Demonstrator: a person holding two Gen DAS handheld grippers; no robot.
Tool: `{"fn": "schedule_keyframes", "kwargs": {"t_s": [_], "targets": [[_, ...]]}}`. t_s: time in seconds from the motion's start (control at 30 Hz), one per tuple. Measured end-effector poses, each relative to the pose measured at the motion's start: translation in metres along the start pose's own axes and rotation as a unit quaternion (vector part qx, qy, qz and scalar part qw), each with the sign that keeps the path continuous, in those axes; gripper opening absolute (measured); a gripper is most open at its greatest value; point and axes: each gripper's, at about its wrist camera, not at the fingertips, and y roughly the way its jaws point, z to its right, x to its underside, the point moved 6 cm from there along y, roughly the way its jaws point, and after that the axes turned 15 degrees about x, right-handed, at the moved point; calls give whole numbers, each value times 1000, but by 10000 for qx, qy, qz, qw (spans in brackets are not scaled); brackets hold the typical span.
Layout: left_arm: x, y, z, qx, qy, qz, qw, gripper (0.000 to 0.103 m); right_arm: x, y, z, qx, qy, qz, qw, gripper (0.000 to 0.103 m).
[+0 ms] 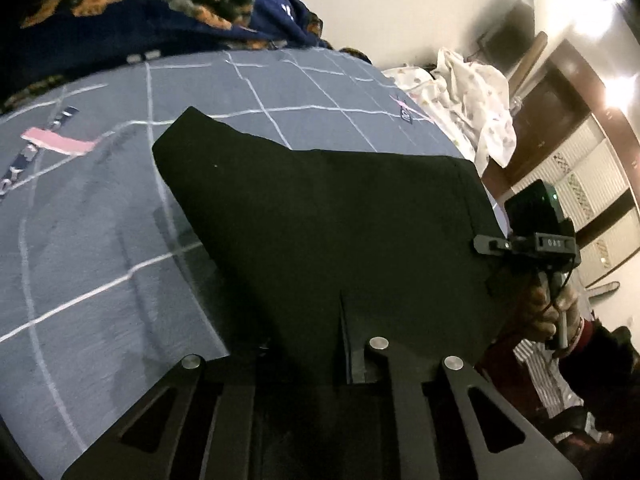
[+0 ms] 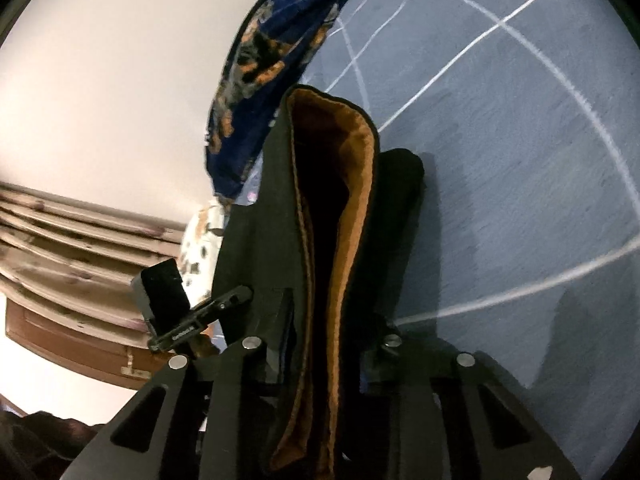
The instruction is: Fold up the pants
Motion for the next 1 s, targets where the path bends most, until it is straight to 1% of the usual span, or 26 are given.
{"fn": "schedule_keyframes", "kwargs": {"t_s": [0.1, 0.2, 0.27, 0.3, 0.33, 0.37, 0.4, 0.43, 0.47, 0.53, 0.6, 0.63, 0.7, 0.77, 0.8, 0.83, 0.87, 0.9, 0.93, 1.0], "targets": [[5, -18, -7, -51, -130, 79, 9999, 14, 9, 7, -13, -170, -46, -82, 9998, 21], [18, -26, -22, -110, -258, 60, 9996, 14, 17, 23, -18, -94, -172, -208, 9996, 21], [27, -24, -30, -143, -348, 9, 9993, 18, 17, 32, -13, -85, -80, -261, 9996, 21], [29, -23, -33, -148, -411, 46, 9990, 25, 16, 32, -13, -70, -93, -266, 9996, 21], [29, -24, -35, -157, -456, 74, 9988, 35, 17, 31, -13, -14, -124, -272, 9996, 21], [29, -24, -38, -198, -491, 85, 9986, 41, 17, 31, -12, 68, -139, -317, 9994, 23], [30, -23, -41, -273, -511, 32, 9983, 58, 17, 30, -11, 101, -144, -344, 9993, 24], [32, -22, -40, -221, -426, 10, 9988, 65, 16, 29, -10, 187, -156, -364, 9990, 25], [32, -21, -38, -177, -312, -6, 9994, 70, 15, 29, -9, 264, -147, -377, 9988, 26], [35, -15, -31, -201, -49, -148, 9997, 84, 15, 29, -8, 250, -119, -419, 9987, 26], [37, -6, -22, -296, 243, -319, 9988, 92, 14, 29, -8, 335, -150, -401, 9985, 27], [38, -1, -18, -320, 343, -374, 9982, 94, 13, 30, -8, 345, -152, -391, 9985, 27], [37, 6, -12, -317, 518, -386, 9974, 94, 15, 30, -9, 391, -199, -388, 9983, 28], [33, 6, -12, -114, 399, -220, 9989, 94, 16, 29, -9, 413, -211, -384, 9982, 27], [32, 5, -14, -18, 284, -114, 9995, 91, 16, 29, -9, 384, -188, -383, 9983, 27], [30, 3, -17, 6, 194, -29, 9998, 80, 17, 29, -8, 330, -143, -390, 9986, 25], [28, 1, -19, -64, 188, -4, 9998, 70, 17, 30, -9, 192, -46, -397, 9990, 23], [28, 0, -22, -187, 181, -20, 9997, 48, 18, 31, -10, 124, -5, -386, 9992, 22], [26, -4, -28, -208, 52, 7, 9998, 34, 18, 29, -12, 16, 2, -348, 9994, 21], [26, -11, -35, 41, -311, 115, 9994, 26, 19, 26, -16, -35, -82, -295, 9995, 20]]}}
